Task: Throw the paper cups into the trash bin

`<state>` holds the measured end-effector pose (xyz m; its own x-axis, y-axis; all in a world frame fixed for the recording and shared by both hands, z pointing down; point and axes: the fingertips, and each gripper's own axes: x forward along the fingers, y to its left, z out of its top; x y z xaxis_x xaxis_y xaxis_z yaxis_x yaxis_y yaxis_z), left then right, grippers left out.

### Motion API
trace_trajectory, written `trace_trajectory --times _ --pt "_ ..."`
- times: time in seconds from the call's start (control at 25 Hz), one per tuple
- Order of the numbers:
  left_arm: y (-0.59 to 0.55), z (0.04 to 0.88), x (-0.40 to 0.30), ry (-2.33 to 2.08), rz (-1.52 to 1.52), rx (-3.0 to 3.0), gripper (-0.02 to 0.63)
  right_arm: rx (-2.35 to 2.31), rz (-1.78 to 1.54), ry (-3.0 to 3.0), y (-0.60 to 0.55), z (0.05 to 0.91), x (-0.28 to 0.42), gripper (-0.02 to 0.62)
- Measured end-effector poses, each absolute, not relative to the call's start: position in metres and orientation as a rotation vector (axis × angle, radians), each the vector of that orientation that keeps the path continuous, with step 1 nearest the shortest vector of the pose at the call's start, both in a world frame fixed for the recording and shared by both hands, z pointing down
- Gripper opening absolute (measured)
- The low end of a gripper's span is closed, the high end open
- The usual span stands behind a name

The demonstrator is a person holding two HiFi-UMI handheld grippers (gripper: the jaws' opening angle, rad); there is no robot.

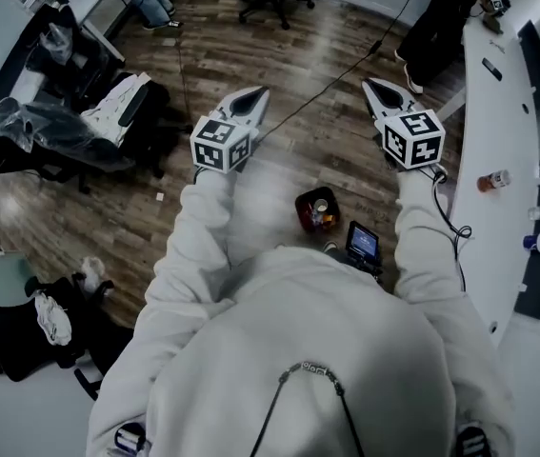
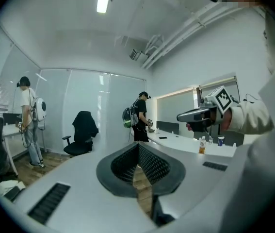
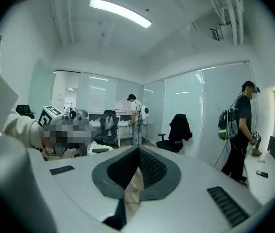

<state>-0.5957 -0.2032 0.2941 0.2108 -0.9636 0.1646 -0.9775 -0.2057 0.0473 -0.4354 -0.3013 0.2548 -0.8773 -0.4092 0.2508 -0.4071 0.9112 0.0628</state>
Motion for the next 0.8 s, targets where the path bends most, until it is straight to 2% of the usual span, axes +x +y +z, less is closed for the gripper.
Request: trace_trajectory --times 0.36,0.8 --pt "-0.218 0.216 -0.595 -1.942 0.111 2.456 0.003 0.646 -0.146 -2.902 -0.301 0.187 -0.442 0.02" --pt "-0.231 0.211 -0.584 -1.906 0.115 2.496 0.003 0.664 -0.199 -2.912 -0.301 0.178 -0.44 0.018"
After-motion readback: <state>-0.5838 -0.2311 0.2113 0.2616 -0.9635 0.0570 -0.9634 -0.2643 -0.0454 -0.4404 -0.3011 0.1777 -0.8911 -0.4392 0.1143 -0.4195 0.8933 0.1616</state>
